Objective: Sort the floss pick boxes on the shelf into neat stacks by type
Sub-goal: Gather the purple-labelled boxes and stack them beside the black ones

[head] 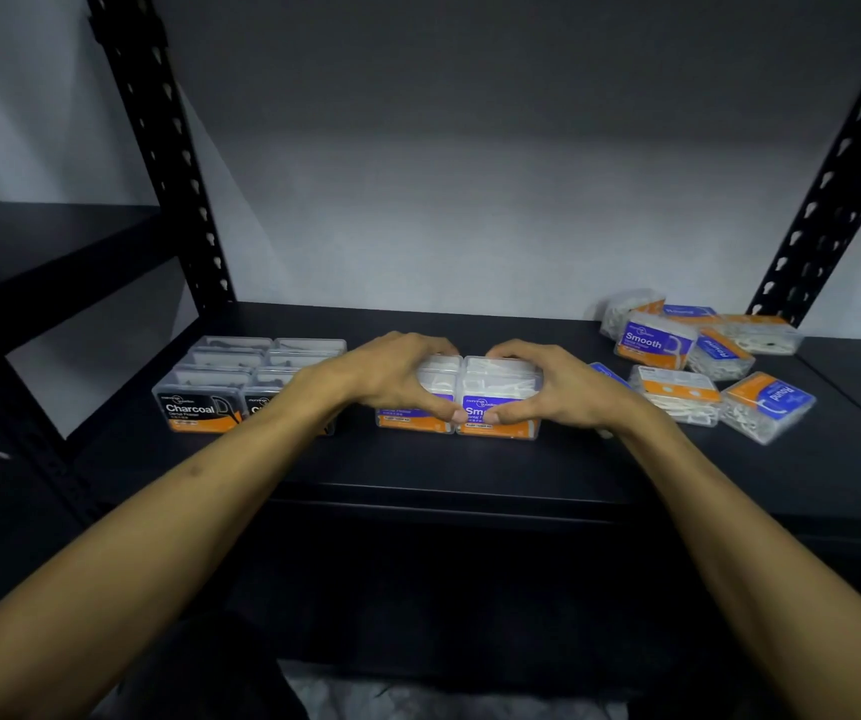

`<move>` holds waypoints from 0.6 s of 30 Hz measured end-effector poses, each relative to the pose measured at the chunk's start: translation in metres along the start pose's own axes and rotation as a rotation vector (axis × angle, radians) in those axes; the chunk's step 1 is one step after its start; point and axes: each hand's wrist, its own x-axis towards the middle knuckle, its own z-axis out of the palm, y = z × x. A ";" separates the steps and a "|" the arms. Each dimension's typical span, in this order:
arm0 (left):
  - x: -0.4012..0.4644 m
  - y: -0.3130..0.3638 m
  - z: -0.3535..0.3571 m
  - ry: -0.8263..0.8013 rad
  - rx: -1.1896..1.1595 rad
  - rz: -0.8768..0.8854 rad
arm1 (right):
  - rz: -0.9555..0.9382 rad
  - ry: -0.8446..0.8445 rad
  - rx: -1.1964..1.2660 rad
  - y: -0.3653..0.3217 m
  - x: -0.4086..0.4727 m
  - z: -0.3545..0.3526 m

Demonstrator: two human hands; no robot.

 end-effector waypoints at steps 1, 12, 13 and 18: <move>0.000 0.000 0.000 0.002 0.006 -0.001 | -0.003 -0.001 0.005 0.000 0.000 0.000; -0.004 0.004 -0.001 0.004 0.019 -0.023 | 0.008 0.005 0.020 -0.001 -0.002 0.000; -0.004 0.005 -0.002 0.004 0.020 -0.029 | 0.014 0.015 0.009 -0.001 -0.003 0.000; -0.007 0.005 -0.003 0.052 0.016 -0.097 | 0.061 0.100 -0.044 0.002 -0.014 0.000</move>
